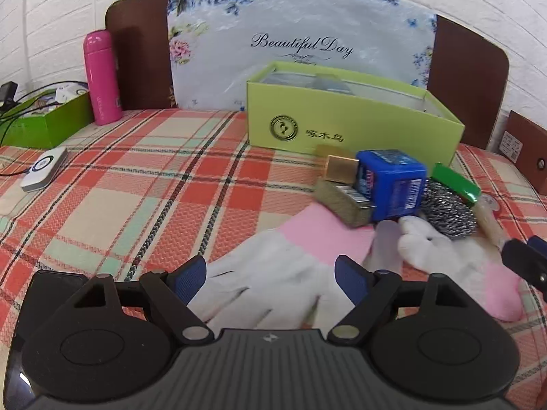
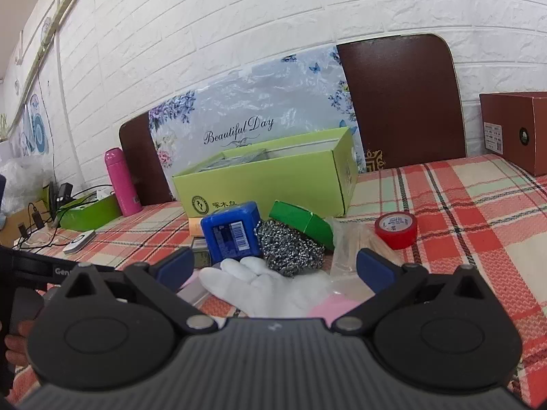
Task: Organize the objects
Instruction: 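Withdraw both tools from the lime-green box back to the pile, then grasp a white pink-cuffed glove with left tool while right tool grasps clear plastic tube, then lift the glove and tube into the lime-green box and open both tools, then withdraw both tools from the lime-green box back to the pile, then grasp the small olive box with left tool while right tool grasps the other glove, then lift the olive box and glove into the lime-green box and open both tools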
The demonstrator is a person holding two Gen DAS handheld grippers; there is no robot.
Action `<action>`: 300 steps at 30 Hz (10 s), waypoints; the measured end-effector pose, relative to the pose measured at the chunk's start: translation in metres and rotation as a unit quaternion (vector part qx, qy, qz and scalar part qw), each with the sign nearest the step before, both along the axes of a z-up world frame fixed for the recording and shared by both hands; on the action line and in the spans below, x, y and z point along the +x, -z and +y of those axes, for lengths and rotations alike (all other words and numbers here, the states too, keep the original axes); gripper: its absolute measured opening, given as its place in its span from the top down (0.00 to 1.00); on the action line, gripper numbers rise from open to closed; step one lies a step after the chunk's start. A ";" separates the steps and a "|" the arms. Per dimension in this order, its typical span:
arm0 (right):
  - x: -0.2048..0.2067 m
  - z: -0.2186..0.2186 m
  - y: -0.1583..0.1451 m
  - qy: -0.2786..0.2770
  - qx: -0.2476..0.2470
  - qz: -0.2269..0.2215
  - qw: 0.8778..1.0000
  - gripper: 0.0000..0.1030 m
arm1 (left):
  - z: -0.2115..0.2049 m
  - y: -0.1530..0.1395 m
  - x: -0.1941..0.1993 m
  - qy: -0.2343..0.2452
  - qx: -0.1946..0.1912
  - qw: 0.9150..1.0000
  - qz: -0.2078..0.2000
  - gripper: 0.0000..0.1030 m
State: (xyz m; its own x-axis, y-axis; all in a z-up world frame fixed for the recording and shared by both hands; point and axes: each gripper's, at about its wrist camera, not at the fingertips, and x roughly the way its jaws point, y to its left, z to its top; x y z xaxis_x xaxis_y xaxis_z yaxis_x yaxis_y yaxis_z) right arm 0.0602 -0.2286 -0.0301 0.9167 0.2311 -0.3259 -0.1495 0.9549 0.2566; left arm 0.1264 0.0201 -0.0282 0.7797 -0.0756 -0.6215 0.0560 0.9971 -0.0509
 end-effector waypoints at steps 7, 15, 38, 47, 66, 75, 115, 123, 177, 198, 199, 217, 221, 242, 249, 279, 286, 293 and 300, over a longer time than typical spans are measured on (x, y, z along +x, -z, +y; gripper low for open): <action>-0.004 0.031 0.006 -0.045 -0.028 0.046 0.998 0.00 | -0.007 0.017 0.022 0.067 0.043 0.996 0.027 0.16; -0.004 0.098 0.011 -0.129 -0.100 0.077 0.984 0.07 | 0.006 0.016 0.017 0.108 0.026 0.994 0.019 0.55; -0.027 0.035 0.010 -0.059 -0.095 0.128 0.985 0.75 | -0.003 0.011 -0.019 0.132 -0.042 0.990 0.030 0.52; -0.018 0.054 0.015 -0.076 -0.097 0.123 0.985 0.62 | -0.015 0.017 0.010 0.088 0.010 0.996 0.029 0.18; 0.013 0.064 0.020 -0.068 -0.092 0.123 0.986 0.52 | -0.036 0.017 0.009 0.145 0.010 0.989 0.017 0.53; 0.004 0.064 0.018 -0.074 -0.071 0.112 0.988 0.75 | -0.027 0.013 0.000 0.131 -0.010 0.991 0.020 0.91; 0.053 -0.007 -0.107 0.003 -0.041 -0.093 0.995 0.75 | -0.072 -0.110 0.073 0.131 -0.083 0.982 -0.103 0.92; 0.119 -0.020 -0.140 0.030 -0.035 -0.126 0.991 0.75 | -0.086 -0.125 0.116 0.111 -0.115 0.980 -0.120 0.92; -0.006 -0.026 -0.003 0.099 0.031 -0.002 0.995 0.00 | -0.054 -0.052 -0.005 0.035 -0.090 0.994 -0.048 0.23; -0.005 -0.001 0.017 0.071 -0.035 0.066 0.995 0.00 | -0.040 0.009 0.034 -0.014 -0.090 0.996 -0.015 0.23; -0.005 -0.002 0.017 0.072 -0.033 0.066 0.995 0.00 | -0.041 0.010 0.040 -0.015 -0.088 0.996 -0.017 0.23; 0.019 0.006 0.024 0.059 -0.053 0.125 0.989 0.00 | -0.019 0.026 0.035 0.031 -0.127 0.991 -0.023 0.76; 0.016 0.020 0.022 0.034 -0.075 0.112 0.990 0.22 | -0.019 0.033 0.033 0.029 -0.131 0.990 -0.044 0.76; 0.017 0.048 0.021 0.034 -0.102 0.097 0.989 0.84 | -0.009 0.038 0.034 0.032 -0.181 0.981 -0.055 0.64; 0.001 0.060 0.015 -0.009 -0.105 0.052 0.993 0.87 | -0.004 0.039 0.033 0.021 -0.189 0.980 -0.055 0.74; 0.013 0.022 -0.084 0.065 -0.058 -0.161 0.983 0.87 | -0.029 -0.070 0.034 0.060 -0.234 0.955 -0.169 0.77; 0.063 0.021 -0.087 0.078 -0.095 -0.175 0.977 0.87 | -0.052 -0.088 0.081 0.105 -0.235 0.954 -0.151 0.77; 0.135 0.004 -0.067 0.085 -0.080 -0.137 0.984 0.87 | -0.067 -0.097 0.132 0.103 -0.237 0.953 -0.158 0.77; 0.182 0.000 -0.032 0.071 -0.111 -0.107 0.985 0.20 | -0.082 -0.076 0.169 0.082 -0.198 0.963 -0.166 0.23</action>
